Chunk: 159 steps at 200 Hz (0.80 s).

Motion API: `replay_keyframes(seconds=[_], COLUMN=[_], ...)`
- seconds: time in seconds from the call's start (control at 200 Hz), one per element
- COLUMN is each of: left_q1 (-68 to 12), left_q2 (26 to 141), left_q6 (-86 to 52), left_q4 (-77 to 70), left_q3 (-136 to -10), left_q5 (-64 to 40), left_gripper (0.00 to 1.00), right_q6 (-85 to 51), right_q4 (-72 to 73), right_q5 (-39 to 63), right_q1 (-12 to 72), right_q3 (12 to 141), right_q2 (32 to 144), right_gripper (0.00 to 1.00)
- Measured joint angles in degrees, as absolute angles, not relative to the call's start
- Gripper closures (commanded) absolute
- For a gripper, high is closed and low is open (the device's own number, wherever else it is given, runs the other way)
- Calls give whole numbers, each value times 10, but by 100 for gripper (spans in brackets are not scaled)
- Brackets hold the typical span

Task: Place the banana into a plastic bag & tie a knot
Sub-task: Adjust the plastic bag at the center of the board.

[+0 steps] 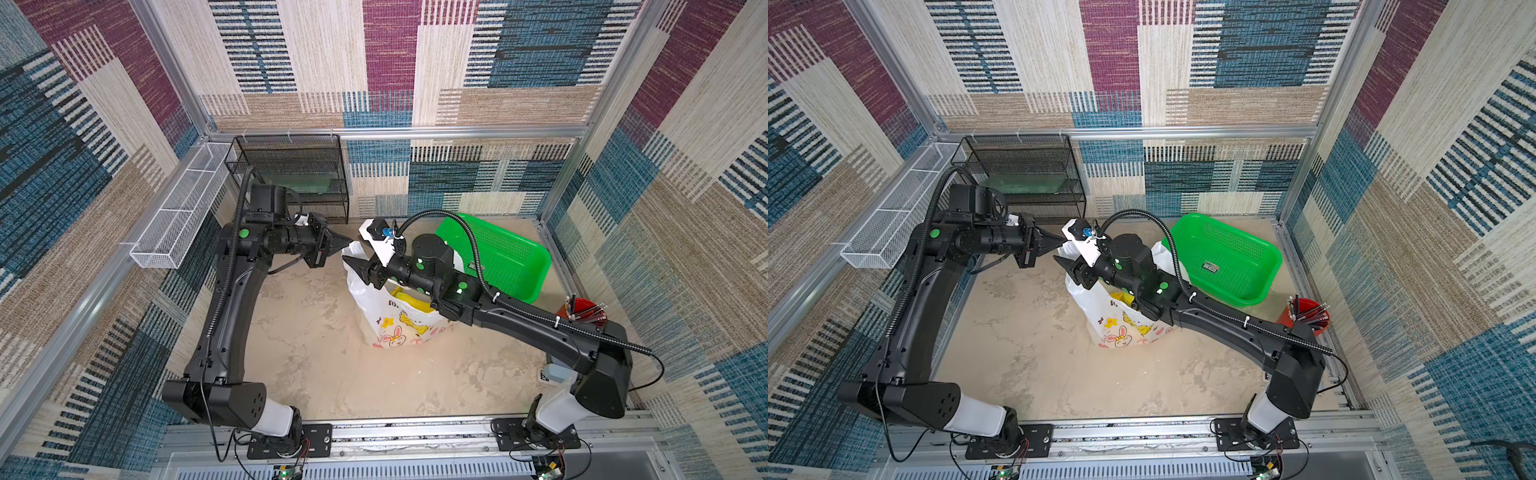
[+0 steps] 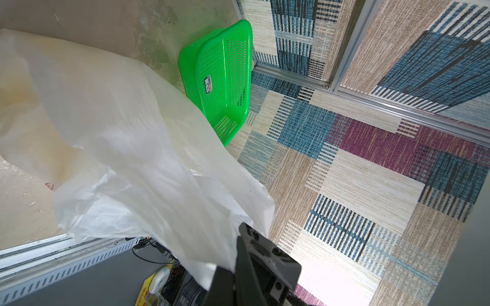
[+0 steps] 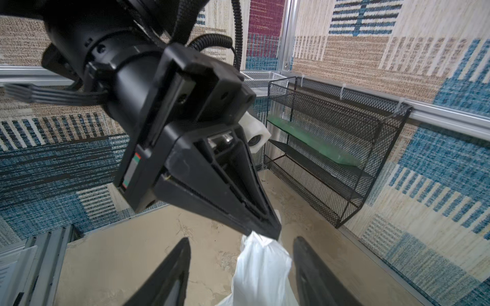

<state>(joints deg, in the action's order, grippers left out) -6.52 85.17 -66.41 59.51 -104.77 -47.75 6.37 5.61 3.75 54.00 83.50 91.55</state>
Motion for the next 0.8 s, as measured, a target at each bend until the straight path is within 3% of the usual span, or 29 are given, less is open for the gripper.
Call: replay_keyframes(seconds=[0.07,0.245,0.451,0.561,0.676,0.796], left_q1=[-66,-67,-69,-70,-70,-70], left_q2=[849,845,845,845,845,843], left_q6=[-664,-662,-662,-662,-660,-657], left_q4=[595,594,594,593,593,593], left_q3=[-1048,-1045,-1045,-1045,-1045,-1045], left_q5=[-479,-479,-479,-479,-479,-479], left_gripper=[100,100,100,100,100,100], right_q6=[52,21,1,-4,-15,-23], right_q4=[56,48,28,18,17,13], right_q5=[47,61,91,105,116,127], right_q1=[535,516,510,511,508,502], right_q3=[827,809,814,830,833,850], right_q2=[909,889,896,914,922,929], right_gripper=[44,45,53,66,90,95])
